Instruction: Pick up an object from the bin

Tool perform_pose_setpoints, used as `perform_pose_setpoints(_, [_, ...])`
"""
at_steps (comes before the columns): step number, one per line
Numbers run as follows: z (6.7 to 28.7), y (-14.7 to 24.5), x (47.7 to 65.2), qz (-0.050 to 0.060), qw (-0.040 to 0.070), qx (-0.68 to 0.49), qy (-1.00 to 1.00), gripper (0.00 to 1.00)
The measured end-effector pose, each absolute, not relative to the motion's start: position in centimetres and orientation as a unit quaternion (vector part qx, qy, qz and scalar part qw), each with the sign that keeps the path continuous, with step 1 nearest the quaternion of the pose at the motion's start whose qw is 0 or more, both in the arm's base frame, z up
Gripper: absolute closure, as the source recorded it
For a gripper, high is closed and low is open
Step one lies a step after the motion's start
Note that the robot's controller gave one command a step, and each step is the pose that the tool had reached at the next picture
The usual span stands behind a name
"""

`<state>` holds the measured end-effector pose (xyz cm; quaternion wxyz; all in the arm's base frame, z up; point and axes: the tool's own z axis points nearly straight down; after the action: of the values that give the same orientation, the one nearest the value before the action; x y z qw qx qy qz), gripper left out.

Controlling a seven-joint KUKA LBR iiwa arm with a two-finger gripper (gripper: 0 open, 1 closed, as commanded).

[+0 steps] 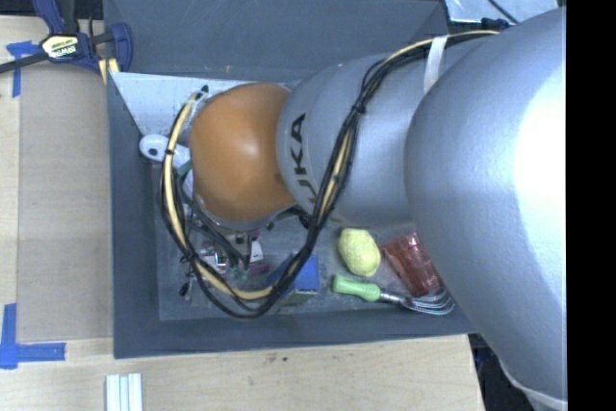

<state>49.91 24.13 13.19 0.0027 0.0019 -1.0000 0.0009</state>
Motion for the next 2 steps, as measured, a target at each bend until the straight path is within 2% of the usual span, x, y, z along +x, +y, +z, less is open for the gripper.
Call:
perform_pose_setpoints(1, [13.6, 24.0, 50.1, -0.001, -0.001, 0.0, -1.0, 0.0])
perform_pose_setpoints(2, [7.2, 16.1, 54.4, -0.001, -0.002, 0.061, -0.998, 0.0])
